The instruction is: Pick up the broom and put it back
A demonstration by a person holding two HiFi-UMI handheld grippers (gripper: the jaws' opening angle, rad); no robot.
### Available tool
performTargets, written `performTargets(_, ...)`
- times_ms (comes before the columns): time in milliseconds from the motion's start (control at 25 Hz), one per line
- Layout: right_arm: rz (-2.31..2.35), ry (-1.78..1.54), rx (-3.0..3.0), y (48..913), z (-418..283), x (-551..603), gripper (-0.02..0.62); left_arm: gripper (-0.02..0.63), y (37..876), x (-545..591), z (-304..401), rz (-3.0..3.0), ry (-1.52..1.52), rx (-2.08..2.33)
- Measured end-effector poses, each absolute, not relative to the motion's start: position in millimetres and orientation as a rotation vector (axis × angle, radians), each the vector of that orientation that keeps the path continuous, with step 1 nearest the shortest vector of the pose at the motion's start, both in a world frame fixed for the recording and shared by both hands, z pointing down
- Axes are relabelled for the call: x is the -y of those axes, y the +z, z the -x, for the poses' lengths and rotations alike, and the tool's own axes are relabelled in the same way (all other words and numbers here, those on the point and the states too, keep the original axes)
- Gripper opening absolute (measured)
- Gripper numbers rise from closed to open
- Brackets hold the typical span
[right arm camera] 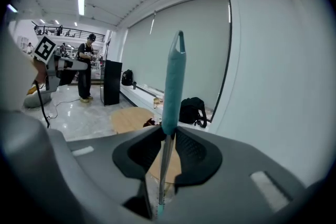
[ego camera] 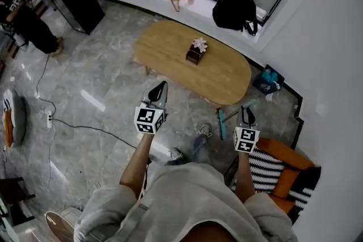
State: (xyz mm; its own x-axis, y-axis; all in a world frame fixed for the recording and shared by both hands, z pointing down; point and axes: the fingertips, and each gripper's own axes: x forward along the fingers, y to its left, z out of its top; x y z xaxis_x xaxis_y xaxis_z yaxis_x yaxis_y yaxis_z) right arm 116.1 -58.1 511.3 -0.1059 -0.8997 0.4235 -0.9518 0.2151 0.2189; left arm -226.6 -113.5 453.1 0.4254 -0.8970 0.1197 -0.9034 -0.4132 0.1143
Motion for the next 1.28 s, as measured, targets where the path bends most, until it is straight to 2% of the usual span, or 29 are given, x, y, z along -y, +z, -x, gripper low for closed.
performTargets(240, -1.567, 0.163, 2.168, 516.8, -56.1, 60.3, 0.084, -0.005, 462.5, 78.1, 263.1, -2.415, 0.029, 1.706)
performTargets(680, -1.27, 0.173, 2.334, 546.8, 23.8, 95.0, 0.08, -0.005, 485.0, 57.0, 267.6, -2.278, 0.07, 1.782)
performTargets(1280, -1.123, 0.308, 2.329, 652.0, 59.6, 152.3, 0.078, -0.005, 561.2, 97.1, 255.3, -2.221, 0.175, 1.744)
